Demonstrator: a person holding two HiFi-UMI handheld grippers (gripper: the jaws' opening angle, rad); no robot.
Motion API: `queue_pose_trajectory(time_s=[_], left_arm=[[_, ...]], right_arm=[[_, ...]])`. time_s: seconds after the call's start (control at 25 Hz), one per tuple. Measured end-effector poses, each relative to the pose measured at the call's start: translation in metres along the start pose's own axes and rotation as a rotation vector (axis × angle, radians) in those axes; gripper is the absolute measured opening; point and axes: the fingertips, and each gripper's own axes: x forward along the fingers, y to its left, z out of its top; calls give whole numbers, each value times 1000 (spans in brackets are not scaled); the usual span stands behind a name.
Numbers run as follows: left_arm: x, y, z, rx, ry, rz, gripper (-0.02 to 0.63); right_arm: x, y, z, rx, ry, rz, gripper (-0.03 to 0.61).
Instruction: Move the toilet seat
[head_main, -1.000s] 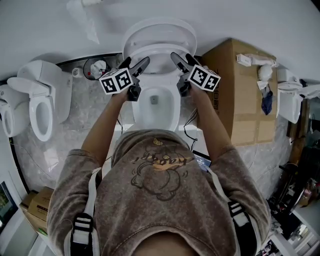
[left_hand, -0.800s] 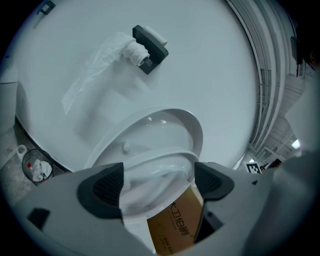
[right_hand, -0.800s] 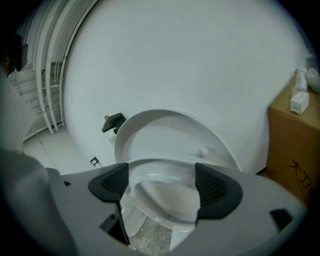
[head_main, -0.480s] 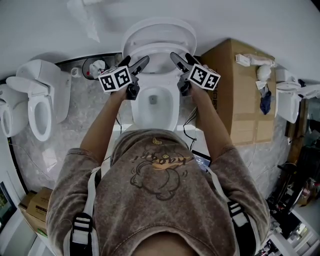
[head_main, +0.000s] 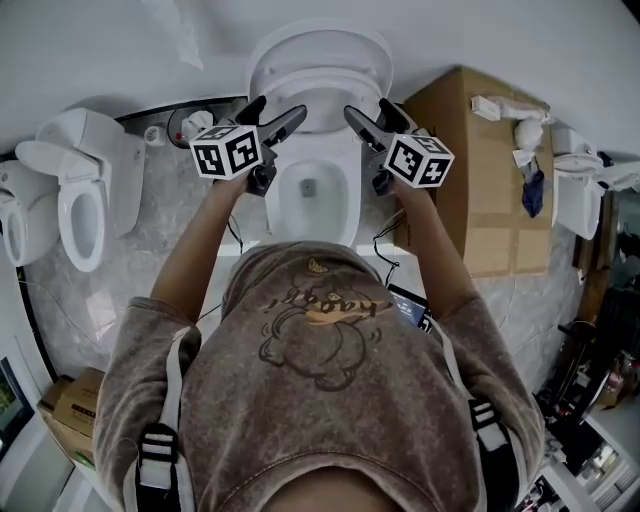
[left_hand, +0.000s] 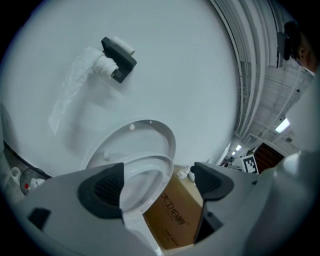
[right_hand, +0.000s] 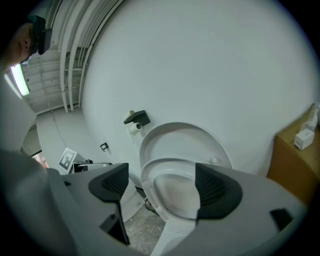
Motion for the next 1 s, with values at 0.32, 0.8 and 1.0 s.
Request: queue_pose_trajectory(time_s=[0.32, 0.8, 1.0], left_arm=[[-40, -50, -10, 138, 3, -53, 434], [-90, -85, -31, 287, -60, -41, 434], [-103, -86, -29, 328, -111, -5, 416]], right_arm=[[-49, 41, -9, -77, -12, 32, 410], [-120, 62, -31, -137, -97, -17, 396], [-137, 63, -34, -163, -143, -66, 363]])
